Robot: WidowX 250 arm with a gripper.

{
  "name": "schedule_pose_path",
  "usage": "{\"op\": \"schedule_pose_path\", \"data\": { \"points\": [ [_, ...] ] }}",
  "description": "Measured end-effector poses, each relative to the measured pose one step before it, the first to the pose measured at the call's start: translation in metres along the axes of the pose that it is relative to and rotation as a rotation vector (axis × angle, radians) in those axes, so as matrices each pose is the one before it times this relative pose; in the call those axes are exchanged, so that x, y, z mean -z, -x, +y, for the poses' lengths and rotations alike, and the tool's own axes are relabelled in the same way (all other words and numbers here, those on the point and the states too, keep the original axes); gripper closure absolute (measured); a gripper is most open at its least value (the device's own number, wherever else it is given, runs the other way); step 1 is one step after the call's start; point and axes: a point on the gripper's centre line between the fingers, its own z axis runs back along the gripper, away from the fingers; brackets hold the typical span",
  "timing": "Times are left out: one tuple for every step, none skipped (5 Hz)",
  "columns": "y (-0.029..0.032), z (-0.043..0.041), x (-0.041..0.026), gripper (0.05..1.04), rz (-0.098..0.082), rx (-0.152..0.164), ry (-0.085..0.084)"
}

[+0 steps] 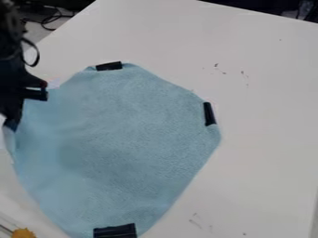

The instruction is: Fold the cloth from bottom left to top right

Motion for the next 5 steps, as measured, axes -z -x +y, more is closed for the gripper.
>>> {"op": "schedule_pose_path", "data": {
  "points": [
    [-0.01795, -0.02818, -0.01797, 1.026, -0.0407, 0.0741, 0.0381],
    [-0.01962, -0.03263, -0.02114, 1.026, -0.0206, 0.1092, 0.0141],
    [-0.01344, -0.02306, 0.00082, 1.026, -0.0047, 0.0778, 0.0157],
    [-0.00820, -0.01656, 0.01514, 1.026, 0.0239, 0.0368, 0.0304],
    [-0.00771, -0.01244, 0.02411, 1.026, 0.0337, 0.0164, 0.0545]
  ]
}}
